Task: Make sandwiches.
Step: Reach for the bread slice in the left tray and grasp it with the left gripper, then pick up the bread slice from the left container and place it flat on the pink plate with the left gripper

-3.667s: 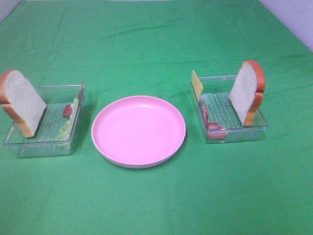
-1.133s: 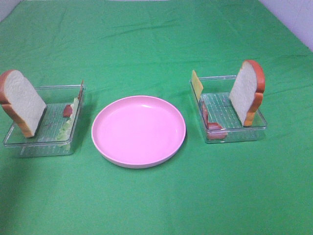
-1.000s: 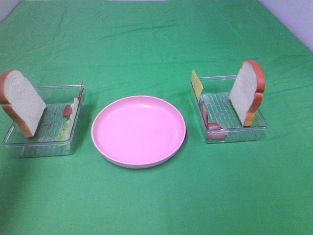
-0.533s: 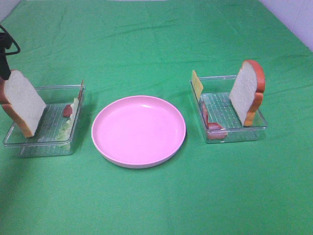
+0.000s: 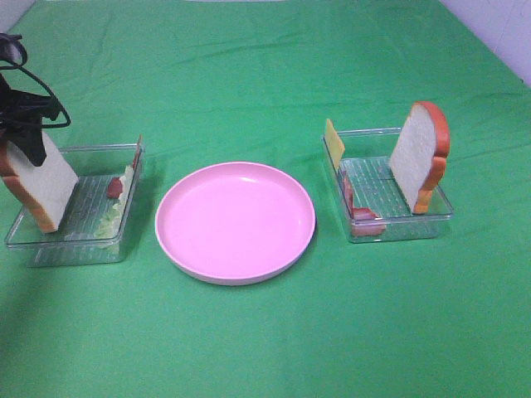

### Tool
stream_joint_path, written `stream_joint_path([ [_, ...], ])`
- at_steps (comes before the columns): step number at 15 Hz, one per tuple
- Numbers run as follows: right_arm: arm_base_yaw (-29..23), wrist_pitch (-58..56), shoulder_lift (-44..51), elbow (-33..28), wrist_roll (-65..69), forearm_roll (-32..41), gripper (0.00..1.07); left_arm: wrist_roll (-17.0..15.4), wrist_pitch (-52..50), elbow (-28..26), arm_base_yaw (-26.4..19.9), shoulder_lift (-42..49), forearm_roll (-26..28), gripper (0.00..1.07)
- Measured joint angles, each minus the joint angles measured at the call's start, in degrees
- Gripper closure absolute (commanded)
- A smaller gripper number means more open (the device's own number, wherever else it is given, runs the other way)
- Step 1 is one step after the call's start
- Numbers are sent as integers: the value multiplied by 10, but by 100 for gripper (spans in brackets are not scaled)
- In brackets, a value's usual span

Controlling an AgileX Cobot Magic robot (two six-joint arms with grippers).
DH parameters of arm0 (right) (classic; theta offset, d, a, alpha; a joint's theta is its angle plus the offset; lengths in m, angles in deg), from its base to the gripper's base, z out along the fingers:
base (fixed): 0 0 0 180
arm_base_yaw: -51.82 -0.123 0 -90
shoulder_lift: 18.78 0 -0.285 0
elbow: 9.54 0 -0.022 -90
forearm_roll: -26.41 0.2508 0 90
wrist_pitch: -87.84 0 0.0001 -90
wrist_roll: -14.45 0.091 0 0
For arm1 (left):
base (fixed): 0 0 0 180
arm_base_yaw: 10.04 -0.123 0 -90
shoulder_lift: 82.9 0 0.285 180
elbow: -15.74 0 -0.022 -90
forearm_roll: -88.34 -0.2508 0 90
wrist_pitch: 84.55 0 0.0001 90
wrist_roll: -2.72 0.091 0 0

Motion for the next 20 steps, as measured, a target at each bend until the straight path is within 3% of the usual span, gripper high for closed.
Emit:
stream_joint_path([
  [1,0,0,0,0,0,0,30,0,-1,0,0,0,0,79],
  [3,0,0,0,0,0,0,30,-1,-1,0,0,0,1,103],
  [4,0,0,0,0,0,0,30,-1,-1,0,1,0,1,107],
  [8,0,0,0,0,0,0,30,-1,9,0,1,29,0,107],
  [13,0,0,0,0,0,0,30,-1,36,0,1,160,13,107],
  [15,0,0,0,0,0,0,30,1,36,0,1,244,88,107],
  [18,0,0,0,0,0,0,30,8,34,0,1,271,190,107],
  [20,0,0,0,0,0,0,30,48,34,0,1,262,273,107],
])
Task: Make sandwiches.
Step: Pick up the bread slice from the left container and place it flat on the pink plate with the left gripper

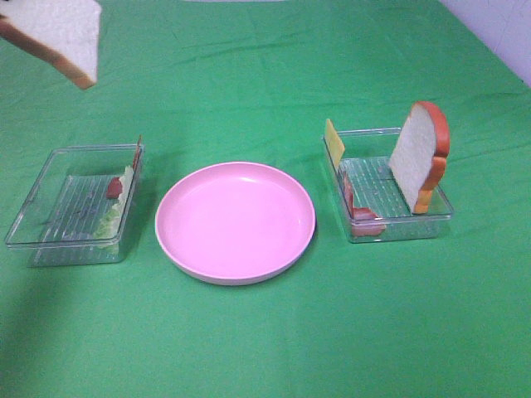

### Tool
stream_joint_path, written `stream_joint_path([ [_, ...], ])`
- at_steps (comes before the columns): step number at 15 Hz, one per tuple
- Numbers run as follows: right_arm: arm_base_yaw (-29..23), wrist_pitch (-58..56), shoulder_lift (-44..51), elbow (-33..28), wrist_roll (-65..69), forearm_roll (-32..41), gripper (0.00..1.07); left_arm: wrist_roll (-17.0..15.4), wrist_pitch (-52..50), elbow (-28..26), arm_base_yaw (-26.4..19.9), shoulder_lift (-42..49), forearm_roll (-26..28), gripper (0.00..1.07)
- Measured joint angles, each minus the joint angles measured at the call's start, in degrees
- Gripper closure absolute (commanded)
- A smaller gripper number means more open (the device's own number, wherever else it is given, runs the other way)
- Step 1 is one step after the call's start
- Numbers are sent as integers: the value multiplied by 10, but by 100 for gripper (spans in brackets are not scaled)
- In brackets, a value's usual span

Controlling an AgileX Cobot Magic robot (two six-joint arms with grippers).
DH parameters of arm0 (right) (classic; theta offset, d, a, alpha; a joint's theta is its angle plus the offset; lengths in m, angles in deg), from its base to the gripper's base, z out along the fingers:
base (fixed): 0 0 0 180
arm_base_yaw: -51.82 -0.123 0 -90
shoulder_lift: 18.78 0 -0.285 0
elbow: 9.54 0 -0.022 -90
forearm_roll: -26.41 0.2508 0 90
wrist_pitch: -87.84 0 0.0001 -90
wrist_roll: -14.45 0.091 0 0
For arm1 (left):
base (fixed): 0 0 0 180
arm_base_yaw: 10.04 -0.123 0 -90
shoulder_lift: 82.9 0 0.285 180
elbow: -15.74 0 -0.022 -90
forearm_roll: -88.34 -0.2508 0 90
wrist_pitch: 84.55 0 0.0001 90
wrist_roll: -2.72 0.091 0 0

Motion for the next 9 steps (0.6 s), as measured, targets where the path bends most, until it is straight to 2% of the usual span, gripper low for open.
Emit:
stream_joint_path([
  [1,0,0,0,0,0,0,30,30,-1,0,7,-15,57,107],
  [2,0,0,0,0,0,0,30,44,-2,0,22,-28,77,107],
  [7,0,0,0,0,0,0,30,55,-49,0,151,-129,90,107],
  [9,0,0,0,0,0,0,30,55,-64,0,184,-180,91,107],
])
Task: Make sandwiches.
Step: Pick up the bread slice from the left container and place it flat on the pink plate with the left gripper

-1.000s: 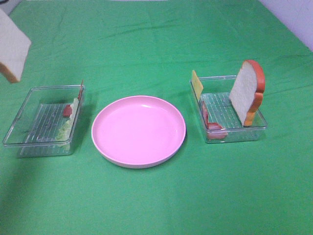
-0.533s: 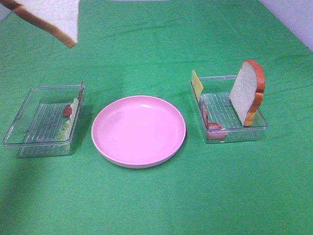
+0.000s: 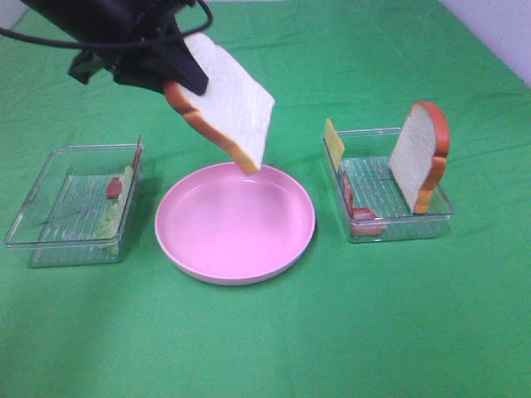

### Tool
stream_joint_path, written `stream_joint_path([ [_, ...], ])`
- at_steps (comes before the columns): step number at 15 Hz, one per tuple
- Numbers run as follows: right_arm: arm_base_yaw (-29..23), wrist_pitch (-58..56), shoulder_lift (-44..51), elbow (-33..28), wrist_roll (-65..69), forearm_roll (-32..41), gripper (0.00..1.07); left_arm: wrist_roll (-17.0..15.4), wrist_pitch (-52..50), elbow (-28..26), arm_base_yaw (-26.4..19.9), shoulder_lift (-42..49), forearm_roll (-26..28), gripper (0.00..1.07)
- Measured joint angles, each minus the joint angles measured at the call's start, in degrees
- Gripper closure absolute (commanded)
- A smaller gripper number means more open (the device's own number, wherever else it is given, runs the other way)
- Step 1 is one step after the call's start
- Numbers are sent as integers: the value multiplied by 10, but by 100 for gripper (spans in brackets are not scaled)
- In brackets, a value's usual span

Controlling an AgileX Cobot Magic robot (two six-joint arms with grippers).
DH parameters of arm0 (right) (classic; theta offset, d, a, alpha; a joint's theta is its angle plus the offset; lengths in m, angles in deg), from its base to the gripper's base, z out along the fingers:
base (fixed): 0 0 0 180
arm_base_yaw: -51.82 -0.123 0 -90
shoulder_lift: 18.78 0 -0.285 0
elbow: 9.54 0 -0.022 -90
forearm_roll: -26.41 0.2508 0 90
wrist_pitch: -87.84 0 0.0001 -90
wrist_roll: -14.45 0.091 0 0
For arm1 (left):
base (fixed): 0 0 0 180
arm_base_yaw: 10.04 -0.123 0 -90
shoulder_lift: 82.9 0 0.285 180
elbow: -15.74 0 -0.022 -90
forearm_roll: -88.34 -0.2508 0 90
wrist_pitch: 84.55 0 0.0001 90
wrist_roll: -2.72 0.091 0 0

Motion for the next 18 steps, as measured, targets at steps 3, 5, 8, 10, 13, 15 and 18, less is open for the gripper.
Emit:
stream_joint_path([
  [3,0,0,0,0,0,0,30,0,-20,0,20,-60,2,107],
  [5,0,0,0,0,0,0,30,0,-45,0,31,-101,11,107],
  [8,0,0,0,0,0,0,30,-1,-89,0,56,-146,28,107],
  [10,0,0,0,0,0,0,30,-10,-95,0,57,-154,27,107],
  [13,0,0,0,0,0,0,30,-54,-88,0,57,-160,27,107],
  [15,0,0,0,0,0,0,30,-60,-69,0,57,-160,27,106],
  [18,0,0,0,0,0,0,30,-62,-44,0,57,-161,-1,106],
])
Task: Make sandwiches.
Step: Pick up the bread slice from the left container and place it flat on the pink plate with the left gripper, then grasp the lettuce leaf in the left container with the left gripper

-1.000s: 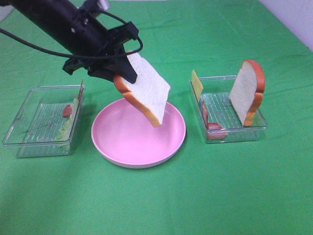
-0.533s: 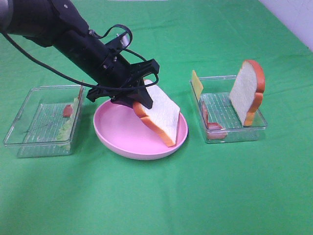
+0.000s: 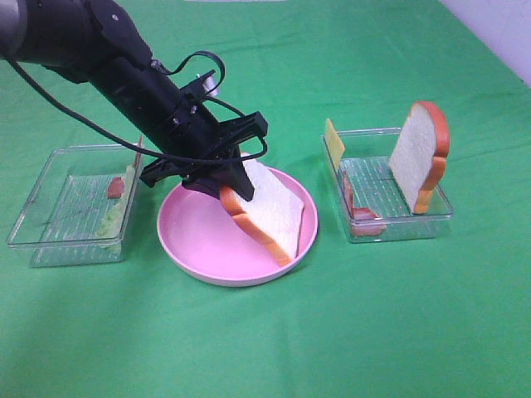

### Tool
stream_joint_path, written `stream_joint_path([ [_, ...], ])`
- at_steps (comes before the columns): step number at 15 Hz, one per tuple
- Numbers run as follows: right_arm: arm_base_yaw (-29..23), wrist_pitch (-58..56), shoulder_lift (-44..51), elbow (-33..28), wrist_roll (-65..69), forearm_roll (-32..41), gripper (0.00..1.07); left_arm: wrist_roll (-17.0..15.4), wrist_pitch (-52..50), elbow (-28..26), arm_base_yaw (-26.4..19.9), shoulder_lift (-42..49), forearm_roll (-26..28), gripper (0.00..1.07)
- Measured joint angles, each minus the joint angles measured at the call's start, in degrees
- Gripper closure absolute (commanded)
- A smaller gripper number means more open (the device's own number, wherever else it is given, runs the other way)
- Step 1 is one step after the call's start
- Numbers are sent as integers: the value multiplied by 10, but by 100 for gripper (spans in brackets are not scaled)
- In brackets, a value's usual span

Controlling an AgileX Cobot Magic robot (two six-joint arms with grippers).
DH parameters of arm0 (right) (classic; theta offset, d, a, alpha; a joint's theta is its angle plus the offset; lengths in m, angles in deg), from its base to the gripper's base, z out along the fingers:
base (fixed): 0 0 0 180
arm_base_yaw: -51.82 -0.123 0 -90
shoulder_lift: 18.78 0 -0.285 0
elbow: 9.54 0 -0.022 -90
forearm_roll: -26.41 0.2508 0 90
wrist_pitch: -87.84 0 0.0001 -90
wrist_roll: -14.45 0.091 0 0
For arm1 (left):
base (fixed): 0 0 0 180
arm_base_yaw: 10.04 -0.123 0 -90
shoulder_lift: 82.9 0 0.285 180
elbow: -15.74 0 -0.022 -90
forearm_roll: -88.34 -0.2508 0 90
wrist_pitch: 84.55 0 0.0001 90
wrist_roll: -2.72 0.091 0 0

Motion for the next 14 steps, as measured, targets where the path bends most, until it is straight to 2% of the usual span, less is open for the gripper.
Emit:
stream_joint_path([
  [2,0,0,0,0,0,0,30,-7,-1,0,0,0,-13,100],
  [3,0,0,0,0,0,0,30,-9,-1,0,0,0,-17,92],
  [4,0,0,0,0,0,0,30,-10,-1,0,0,0,-18,77],
  [5,0,0,0,0,0,0,30,-10,-1,0,0,0,-18,69],
  [6,0,0,0,0,0,0,30,-11,0,0,0,0,-22,49],
  [7,0,0,0,0,0,0,30,-11,5,-3,0,2,-49,27],
  [9,0,0,0,0,0,0,30,-18,22,-31,0,9,-102,26],
  [14,0,0,0,0,0,0,30,-99,117,-143,0,15,-231,26],
])
